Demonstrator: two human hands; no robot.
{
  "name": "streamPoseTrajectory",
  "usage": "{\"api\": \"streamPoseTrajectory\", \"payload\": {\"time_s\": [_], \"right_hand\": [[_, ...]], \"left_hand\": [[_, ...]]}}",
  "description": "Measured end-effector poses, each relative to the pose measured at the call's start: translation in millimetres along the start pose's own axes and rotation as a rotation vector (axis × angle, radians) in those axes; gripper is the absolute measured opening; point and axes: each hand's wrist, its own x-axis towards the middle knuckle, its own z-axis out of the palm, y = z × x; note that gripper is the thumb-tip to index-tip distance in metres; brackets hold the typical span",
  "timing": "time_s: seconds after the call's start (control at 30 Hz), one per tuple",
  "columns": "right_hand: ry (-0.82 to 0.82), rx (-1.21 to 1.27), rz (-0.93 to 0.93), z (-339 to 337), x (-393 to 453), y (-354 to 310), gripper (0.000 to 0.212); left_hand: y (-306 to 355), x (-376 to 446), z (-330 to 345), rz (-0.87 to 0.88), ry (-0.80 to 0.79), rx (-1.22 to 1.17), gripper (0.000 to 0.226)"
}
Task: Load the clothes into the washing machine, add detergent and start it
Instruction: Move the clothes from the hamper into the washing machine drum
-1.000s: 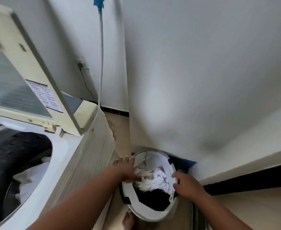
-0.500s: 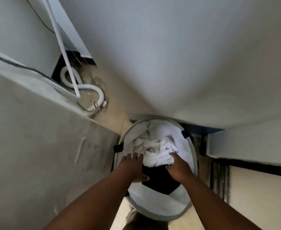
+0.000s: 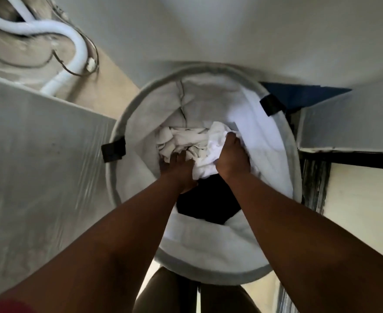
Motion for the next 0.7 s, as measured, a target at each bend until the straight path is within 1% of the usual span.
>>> {"api": "streamPoseTrajectory", "payload": {"time_s": [0.07, 0.1, 0.13, 0.2, 0.23, 0.27, 0.33, 0.37, 0.4, 0.47, 0.57, 0.63, 0.7], "right_hand": [[-0.038, -0.002, -0.001, -2.3, 2.0, 7.5, 0.076], [-0.077, 0.010, 0.005, -3.8, 1.7, 10.6, 0.073], [-0.117, 0.008, 0.004, -6.3, 0.4, 14.0, 0.064], [-0.158, -0.003, -0.001, -17.6, -7.7, 17.1, 0.043], [-0.150, 0.004, -0.001, -25.5, -14.2, 17.6, 0.037], [-0.134, 0.020, -0.002, -35.2, -21.6, 16.8, 0.034], [-0.116, 0.019, -0.008, -52.5, -38.3, 12.9, 0.031], [-0.112, 0.021, -0.002, -62.9, -48.9, 9.0, 0.031], [-0.114, 0.031, 0.017, -72.8, -60.4, 5.0, 0.031], [-0.098, 0.040, 0.050, -96.6, -87.4, -5.2, 0.032], [-0.048, 0.074, 0.068, -128.4, -125.1, -17.2, 0.046], [-0.042, 0.128, 0.076, -154.2, -145.9, -22.0, 0.052], [-0.077, 0.156, 0.101, -181.5, -161.5, -22.6, 0.046]], "left_hand": [[-1.7, 0.1, 7.2, 0.032, 0.075, 0.019, 0.055], [-2.6, -2.2, 6.3, 0.046, 0.102, -0.003, 0.049], [-3.1, -6.2, 3.8, 0.060, 0.117, -0.036, 0.045], [-1.5, -20.2, -5.9, 0.109, 0.124, -0.140, 0.050], [-0.1, -30.4, -13.2, 0.127, 0.115, -0.239, 0.055], [1.4, -42.0, -21.7, 0.133, 0.101, -0.346, 0.054], [5.4, -64.3, -37.3, 0.144, 0.101, -0.472, 0.036], [7.0, -75.5, -46.1, 0.144, 0.120, -0.490, 0.027], [8.9, -86.6, -55.6, 0.137, 0.137, -0.495, 0.023], [14.6, -111.5, -76.8, 0.130, 0.154, -0.489, 0.026], [23.0, -149.3, -106.4, 0.150, 0.192, -0.435, 0.022], [24.6, -176.4, -127.5, 0.173, 0.209, -0.388, 0.032], [21.6, -201.0, -149.4, 0.174, 0.200, -0.364, 0.041]]}}
